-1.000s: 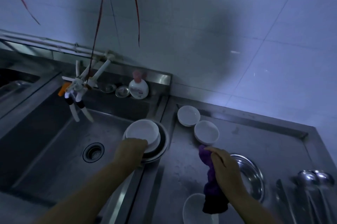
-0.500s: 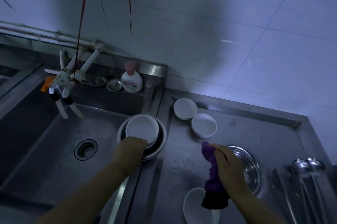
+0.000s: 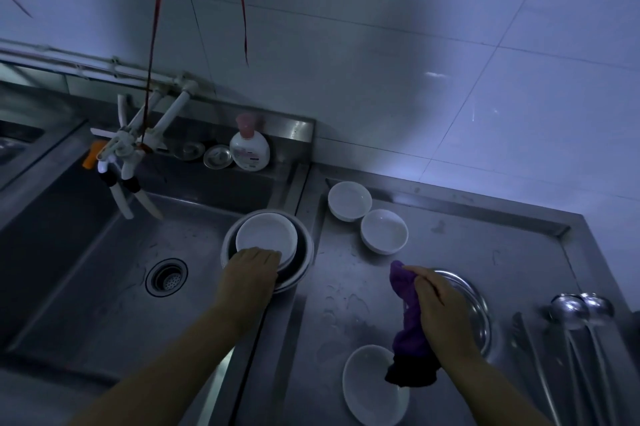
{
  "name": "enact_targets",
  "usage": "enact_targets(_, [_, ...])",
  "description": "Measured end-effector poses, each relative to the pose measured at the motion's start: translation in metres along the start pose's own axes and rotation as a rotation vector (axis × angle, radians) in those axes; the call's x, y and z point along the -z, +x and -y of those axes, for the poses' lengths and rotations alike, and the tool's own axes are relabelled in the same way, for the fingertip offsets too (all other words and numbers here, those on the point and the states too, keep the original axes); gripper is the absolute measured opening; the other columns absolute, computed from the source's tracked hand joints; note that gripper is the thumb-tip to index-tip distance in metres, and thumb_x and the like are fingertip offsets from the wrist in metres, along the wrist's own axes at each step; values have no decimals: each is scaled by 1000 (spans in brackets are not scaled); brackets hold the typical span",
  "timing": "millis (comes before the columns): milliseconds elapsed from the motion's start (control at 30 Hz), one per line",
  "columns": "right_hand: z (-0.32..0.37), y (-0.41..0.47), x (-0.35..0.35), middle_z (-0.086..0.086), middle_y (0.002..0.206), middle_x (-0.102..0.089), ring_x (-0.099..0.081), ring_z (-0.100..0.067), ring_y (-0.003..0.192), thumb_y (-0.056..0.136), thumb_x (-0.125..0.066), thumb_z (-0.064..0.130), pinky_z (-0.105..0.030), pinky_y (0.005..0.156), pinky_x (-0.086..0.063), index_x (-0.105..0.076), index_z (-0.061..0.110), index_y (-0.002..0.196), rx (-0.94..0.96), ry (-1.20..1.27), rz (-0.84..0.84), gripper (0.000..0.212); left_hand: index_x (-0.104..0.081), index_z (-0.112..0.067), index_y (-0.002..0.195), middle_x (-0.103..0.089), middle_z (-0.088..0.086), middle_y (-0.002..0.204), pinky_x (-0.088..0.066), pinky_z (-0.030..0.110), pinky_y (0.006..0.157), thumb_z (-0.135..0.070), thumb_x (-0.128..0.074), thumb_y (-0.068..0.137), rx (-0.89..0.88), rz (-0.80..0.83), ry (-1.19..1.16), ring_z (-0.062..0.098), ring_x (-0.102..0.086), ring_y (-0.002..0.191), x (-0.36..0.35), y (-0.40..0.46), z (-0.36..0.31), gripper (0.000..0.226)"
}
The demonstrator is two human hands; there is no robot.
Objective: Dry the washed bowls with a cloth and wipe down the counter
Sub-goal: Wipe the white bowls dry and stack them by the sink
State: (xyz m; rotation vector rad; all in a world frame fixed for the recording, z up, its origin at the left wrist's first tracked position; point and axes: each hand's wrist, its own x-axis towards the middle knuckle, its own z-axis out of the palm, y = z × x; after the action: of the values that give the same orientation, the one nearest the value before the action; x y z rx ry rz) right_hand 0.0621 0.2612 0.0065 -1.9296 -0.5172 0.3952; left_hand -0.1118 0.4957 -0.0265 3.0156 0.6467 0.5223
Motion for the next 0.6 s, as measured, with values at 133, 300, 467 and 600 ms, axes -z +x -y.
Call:
enact_targets(133, [-3,-2,15,16,88,-65,-59,5,84,96,-45,2,-1,68,-41,-68,24,96,18,-5,-23,32,-72,-11,80,-68,2,71,-47,29,57,-11,-67,62,-80,-117,-91,23,-62,62,0,-13,-36,19])
enact_targets(300, [-17,-7,37,12,88,-68,-61,3,81,95,-46,2,-10,74,-45,-70,16,95,26,-18,-48,27,-73,-18,94,-71,0,88,-49,20,64,-24,-80,67,64,263,-242,17,-67,79,-22,-51,-106,28])
enact_targets(467, [-43,-13,56,9,96,-69,-61,0,88,93,-47,0,-11,78,-45,-72,16,99,-12,-24,-26,30,-45,-20,81,-62,8,110,-39,29,75,-42,-45,94,392,790,-430,22,-57,101,-65,-91,-159,25])
enact_targets(600, [-55,-19,69,16,93,-69,-60,10,84,91,-48,0,-3,72,-42,-70,31,92,-6,-8,-12,38,-55,-13,99,-60,8,113,-34,22,71,-42,-48,93,537,854,-499,20,-56,102,-77,-98,-177,31])
